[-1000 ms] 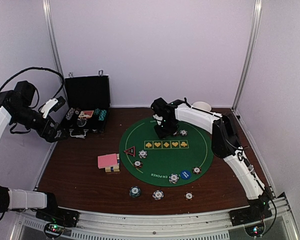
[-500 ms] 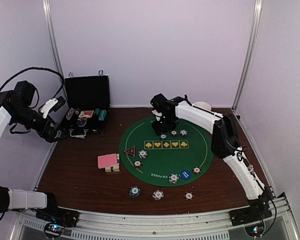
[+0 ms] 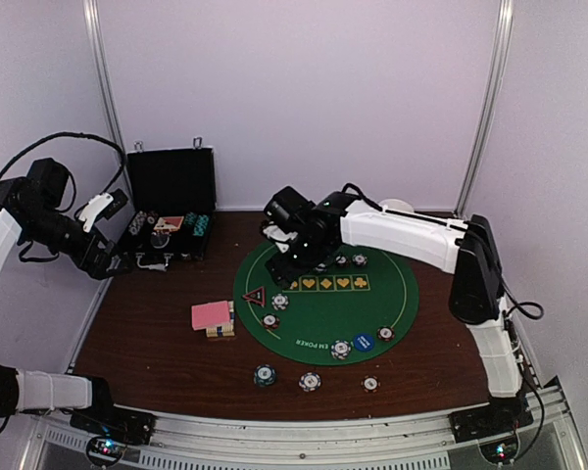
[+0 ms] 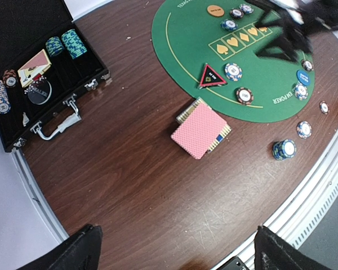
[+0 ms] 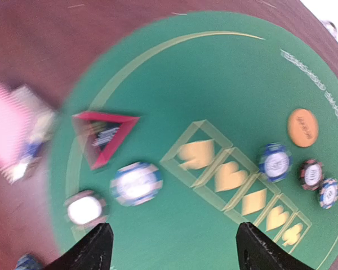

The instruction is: Distribute texas hold em gaming equipment

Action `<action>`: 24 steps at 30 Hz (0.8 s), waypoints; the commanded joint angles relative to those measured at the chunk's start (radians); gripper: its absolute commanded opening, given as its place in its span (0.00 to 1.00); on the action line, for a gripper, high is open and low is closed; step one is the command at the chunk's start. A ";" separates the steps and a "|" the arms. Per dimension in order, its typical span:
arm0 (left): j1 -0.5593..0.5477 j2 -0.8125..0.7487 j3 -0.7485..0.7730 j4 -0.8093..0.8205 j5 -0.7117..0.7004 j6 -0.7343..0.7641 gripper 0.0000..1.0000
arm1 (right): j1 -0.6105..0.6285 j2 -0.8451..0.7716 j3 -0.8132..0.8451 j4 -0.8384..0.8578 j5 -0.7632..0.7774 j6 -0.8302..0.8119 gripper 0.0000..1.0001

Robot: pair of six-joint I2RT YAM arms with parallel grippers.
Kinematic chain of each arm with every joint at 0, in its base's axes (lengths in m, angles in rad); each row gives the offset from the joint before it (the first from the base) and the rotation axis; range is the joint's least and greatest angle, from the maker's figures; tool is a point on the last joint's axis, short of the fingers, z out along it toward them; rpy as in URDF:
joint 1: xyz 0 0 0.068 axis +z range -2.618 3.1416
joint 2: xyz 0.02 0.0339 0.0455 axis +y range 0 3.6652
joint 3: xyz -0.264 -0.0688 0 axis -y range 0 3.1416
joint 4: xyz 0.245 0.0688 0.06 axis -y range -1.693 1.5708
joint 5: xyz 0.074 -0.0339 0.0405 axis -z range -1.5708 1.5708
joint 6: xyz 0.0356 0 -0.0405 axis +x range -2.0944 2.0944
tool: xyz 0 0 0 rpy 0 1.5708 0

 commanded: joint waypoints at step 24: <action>0.007 -0.012 0.028 -0.013 0.014 0.005 0.98 | 0.352 -0.037 -0.290 0.059 -0.237 -0.003 0.77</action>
